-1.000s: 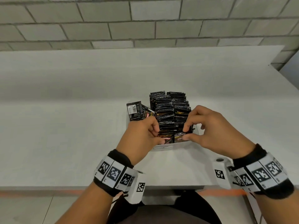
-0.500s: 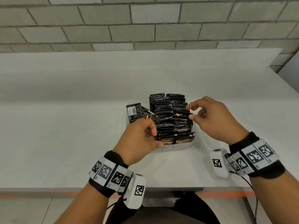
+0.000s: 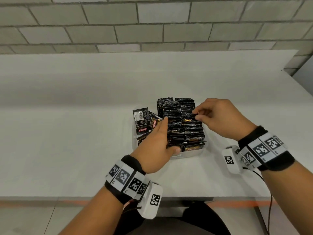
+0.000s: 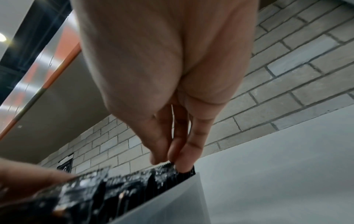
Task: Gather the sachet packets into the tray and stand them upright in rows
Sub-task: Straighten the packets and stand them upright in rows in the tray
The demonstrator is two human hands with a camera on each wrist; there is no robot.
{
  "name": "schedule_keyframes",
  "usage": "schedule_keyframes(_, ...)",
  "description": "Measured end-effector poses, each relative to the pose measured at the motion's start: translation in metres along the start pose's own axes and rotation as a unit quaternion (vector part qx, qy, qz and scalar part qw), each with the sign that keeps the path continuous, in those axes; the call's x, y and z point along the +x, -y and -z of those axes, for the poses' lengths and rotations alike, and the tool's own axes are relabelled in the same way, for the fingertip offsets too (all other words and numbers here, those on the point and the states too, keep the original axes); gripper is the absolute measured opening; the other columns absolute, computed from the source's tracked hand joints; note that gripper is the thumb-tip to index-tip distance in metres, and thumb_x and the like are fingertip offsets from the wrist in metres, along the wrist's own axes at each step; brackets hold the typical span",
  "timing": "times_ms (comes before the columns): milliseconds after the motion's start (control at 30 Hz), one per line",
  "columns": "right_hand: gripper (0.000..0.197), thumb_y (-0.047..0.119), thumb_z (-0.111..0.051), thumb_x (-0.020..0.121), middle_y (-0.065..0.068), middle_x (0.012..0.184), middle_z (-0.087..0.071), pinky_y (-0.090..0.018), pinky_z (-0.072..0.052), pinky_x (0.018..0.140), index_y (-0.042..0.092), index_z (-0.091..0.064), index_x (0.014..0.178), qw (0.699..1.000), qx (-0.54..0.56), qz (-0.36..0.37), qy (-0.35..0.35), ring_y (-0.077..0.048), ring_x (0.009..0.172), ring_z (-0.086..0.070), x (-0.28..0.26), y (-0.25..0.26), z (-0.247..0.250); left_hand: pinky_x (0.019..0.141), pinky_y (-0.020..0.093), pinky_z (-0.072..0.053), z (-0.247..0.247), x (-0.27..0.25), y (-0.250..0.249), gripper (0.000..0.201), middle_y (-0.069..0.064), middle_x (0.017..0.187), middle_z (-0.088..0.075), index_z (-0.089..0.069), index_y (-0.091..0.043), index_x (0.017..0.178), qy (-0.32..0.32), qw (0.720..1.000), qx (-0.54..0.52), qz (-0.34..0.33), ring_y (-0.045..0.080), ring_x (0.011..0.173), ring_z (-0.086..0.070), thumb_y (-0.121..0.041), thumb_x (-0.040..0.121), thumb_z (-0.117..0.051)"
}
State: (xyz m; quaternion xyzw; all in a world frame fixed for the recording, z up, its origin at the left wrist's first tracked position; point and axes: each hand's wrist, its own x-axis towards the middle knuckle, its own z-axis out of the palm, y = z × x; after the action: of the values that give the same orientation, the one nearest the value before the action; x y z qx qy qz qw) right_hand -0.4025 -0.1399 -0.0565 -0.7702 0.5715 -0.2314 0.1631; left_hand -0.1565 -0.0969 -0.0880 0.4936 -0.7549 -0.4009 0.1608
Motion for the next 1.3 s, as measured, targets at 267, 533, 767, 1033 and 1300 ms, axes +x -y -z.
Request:
schedule_keyframes(267, 0.023, 0.004, -0.073, 0.088, 0.011, 0.088, -0.061, -0.004, -0.039, 0.071, 0.023, -0.081, 0.098, 0.999, -0.010, 0.046, -0.007, 0.001, 0.072, -0.057, 0.000, -0.001, -0.001, 0.112, 0.031, -0.045, 0.013, -0.007, 0.008, 0.106, -0.022, 0.146, -0.041, -0.020, -0.041, 0.156, -0.013, 0.998, -0.061, 0.000, 0.003, 0.129, -0.048, -0.039, 0.075, -0.089)
schedule_keyframes(533, 0.026, 0.004, -0.066, 0.093, 0.013, 0.091, -0.058, -0.001, -0.034, 0.071, 0.025, -0.080, 0.102, 0.998, -0.040, 0.025, 0.033, 0.001, 0.076, -0.056, 0.002, 0.005, -0.001, 0.114, 0.030, -0.038, 0.005, -0.007, 0.002, 0.088, -0.004, 0.160, -0.035, 0.005, -0.027, 0.161, 0.024, 0.998, 0.053, -0.008, 0.013, 0.138, -0.045, -0.042, 0.100, -0.057)
schedule_keyframes(767, 0.023, 0.009, -0.069, 0.091, 0.011, 0.091, -0.063, -0.016, -0.048, 0.071, 0.028, -0.077, 0.100, 0.998, 0.033, 0.044, 0.001, -0.008, 0.082, -0.063, -0.013, 0.029, 0.016, 0.106, 0.037, -0.048, 0.066, -0.019, -0.001, 0.088, -0.007, 0.150, -0.050, -0.031, -0.030, 0.157, -0.060, 0.995, 0.073, 0.016, 0.012, 0.121, -0.060, -0.071, 0.082, -0.054)
schedule_keyframes(1033, 0.032, 0.046, -0.084, 0.075, 0.013, 0.092, -0.056, -0.024, -0.045, 0.076, 0.040, -0.073, 0.104, 0.989, 0.021, 0.093, 0.109, -0.006, 0.089, -0.056, -0.016, 0.074, 0.014, 0.103, 0.035, -0.042, 0.124, 0.042, 0.010, 0.057, -0.008, 0.139, -0.055, -0.046, -0.034, 0.146, 0.046, 0.939, 0.334, -0.065, 0.011, 0.117, -0.042, -0.020, 0.095, -0.067)
schedule_keyframes(1300, 0.020, 0.043, -0.074, 0.087, 0.015, 0.091, -0.043, -0.034, -0.048, 0.076, 0.042, -0.073, 0.107, 0.972, -0.062, 0.129, 0.189, -0.003, 0.085, -0.041, -0.025, 0.088, -0.015, 0.101, 0.038, -0.045, 0.096, 0.073, 0.018, 0.078, 0.009, 0.143, -0.041, -0.034, -0.023, 0.154, 0.099, 0.863, 0.492, -0.065, 0.029, 0.124, -0.043, -0.011, 0.086, -0.071)
